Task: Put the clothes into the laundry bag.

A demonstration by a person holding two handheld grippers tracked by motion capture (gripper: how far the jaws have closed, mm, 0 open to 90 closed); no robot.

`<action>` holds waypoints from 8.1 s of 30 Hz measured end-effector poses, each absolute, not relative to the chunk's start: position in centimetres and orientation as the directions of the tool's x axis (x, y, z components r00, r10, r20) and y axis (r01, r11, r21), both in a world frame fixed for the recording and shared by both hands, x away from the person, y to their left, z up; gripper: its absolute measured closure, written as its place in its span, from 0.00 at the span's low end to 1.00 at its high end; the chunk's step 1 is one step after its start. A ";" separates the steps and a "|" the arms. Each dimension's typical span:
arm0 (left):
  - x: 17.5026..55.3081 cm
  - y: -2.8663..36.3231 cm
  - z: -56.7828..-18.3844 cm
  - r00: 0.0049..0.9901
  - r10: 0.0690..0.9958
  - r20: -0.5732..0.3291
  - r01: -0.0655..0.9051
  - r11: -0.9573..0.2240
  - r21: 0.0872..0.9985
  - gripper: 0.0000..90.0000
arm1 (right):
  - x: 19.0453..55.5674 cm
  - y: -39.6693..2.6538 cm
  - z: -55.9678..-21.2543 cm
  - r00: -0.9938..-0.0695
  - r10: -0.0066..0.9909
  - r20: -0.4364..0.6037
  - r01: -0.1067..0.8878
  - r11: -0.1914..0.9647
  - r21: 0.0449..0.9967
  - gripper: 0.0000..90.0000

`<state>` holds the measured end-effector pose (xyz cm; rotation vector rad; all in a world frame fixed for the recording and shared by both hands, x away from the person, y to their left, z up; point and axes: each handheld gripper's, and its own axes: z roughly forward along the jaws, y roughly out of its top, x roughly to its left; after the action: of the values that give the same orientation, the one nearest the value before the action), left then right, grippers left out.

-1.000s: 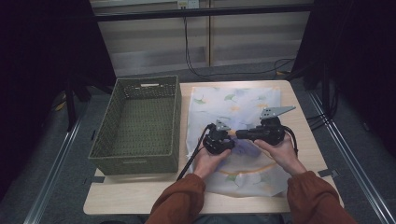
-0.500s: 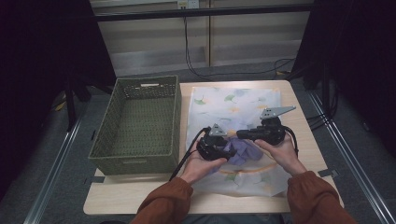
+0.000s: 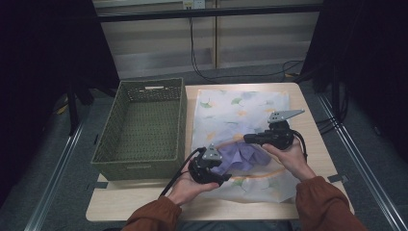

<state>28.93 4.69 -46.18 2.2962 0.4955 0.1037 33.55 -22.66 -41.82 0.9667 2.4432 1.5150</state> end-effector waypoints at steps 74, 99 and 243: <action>32.5 -0.5 -50.1 0.887 0.444 -0.125 0.391 -0.581 0.714 0.59 | 33.7 -22.1 -42.1 -0.802 0.544 0.246 0.473 0.326 0.818 0.98; 36.1 -2.0 -49.4 0.737 0.659 -0.154 0.490 -0.363 0.793 0.96 | 33.4 -22.0 -41.7 -0.817 0.521 0.248 0.463 0.334 0.821 0.98; 27.8 2.5 -49.9 0.912 0.377 -0.161 0.374 -0.608 0.700 0.88 | 30.9 -22.5 -44.8 -0.821 0.496 0.285 0.510 0.409 0.757 0.97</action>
<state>27.84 2.45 -49.94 2.2792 0.5322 0.0039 30.94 -22.51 -44.79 0.9454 2.6494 1.4327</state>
